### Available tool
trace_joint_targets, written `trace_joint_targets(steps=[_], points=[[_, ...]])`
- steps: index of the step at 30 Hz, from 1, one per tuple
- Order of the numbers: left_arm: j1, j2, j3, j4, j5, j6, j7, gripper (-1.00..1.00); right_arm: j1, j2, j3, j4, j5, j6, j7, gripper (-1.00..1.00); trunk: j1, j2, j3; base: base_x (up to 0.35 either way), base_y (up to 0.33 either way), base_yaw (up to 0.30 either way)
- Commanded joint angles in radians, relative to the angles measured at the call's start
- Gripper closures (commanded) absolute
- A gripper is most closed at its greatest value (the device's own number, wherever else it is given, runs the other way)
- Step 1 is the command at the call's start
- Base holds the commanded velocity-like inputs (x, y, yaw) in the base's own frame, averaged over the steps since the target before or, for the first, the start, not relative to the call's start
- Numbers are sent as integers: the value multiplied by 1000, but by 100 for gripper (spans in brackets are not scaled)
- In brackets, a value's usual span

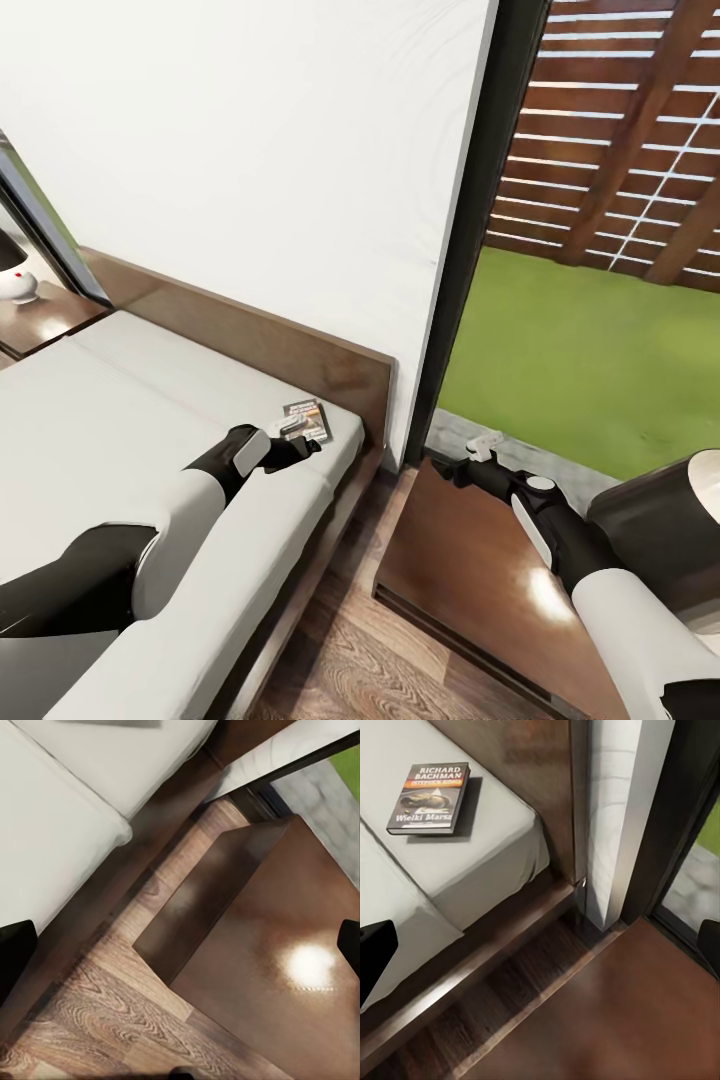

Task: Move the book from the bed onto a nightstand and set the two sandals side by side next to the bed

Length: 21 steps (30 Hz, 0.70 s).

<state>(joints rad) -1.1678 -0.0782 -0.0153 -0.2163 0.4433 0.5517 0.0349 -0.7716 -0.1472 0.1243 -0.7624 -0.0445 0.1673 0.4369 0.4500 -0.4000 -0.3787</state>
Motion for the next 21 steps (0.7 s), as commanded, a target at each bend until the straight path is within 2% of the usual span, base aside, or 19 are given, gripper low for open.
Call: trace_joint_targets(steps=[1, 21], points=[[0, 0, 0, 0, 0, 0, 0, -100, 0, 0, 0, 0, 0, 0, 0, -100, 0, 0, 0, 0, 0, 0], [0, 2, 0, 4, 0, 1, -4, -100, 0, 0, 0, 1, 0, 0, 0, -100, 0, 0, 0, 19, -1, 0]])
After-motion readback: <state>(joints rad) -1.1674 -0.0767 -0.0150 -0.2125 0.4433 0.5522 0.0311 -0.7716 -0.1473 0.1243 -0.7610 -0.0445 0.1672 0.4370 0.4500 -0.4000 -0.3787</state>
